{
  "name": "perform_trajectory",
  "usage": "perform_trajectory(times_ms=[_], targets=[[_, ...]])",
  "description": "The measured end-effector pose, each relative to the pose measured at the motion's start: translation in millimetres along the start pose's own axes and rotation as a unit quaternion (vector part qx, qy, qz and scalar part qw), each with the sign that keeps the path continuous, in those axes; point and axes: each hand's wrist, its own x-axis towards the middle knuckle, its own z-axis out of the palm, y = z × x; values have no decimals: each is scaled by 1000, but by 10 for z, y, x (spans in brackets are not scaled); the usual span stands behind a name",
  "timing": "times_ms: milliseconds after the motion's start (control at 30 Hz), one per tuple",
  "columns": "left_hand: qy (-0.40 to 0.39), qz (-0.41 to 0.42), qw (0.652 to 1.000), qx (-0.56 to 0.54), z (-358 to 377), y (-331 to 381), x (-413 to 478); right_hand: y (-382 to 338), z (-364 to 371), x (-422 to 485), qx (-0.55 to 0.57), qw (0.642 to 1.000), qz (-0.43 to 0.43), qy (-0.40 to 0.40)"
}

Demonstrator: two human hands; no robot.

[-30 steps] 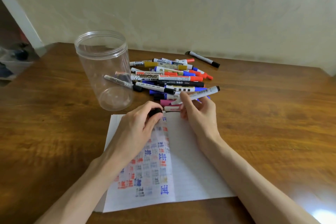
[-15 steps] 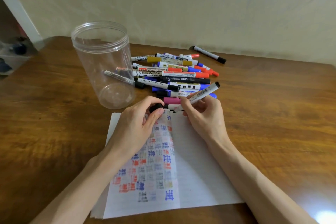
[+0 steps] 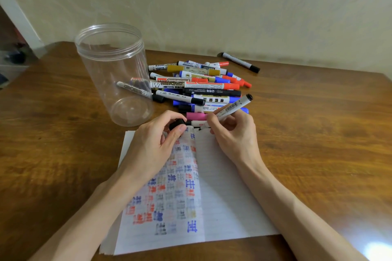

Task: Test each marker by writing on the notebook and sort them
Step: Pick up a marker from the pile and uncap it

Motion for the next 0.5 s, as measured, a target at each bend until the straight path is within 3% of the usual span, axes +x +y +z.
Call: perform_trajectory(times_ms=[333,500], targets=[[-2,3,1000,0,-7,-2,5,-27,9,-29,-2,1000,-8,-27],[-2,5,1000,2,-8,-11,7,-2,7,-13,-10,1000,0,3]])
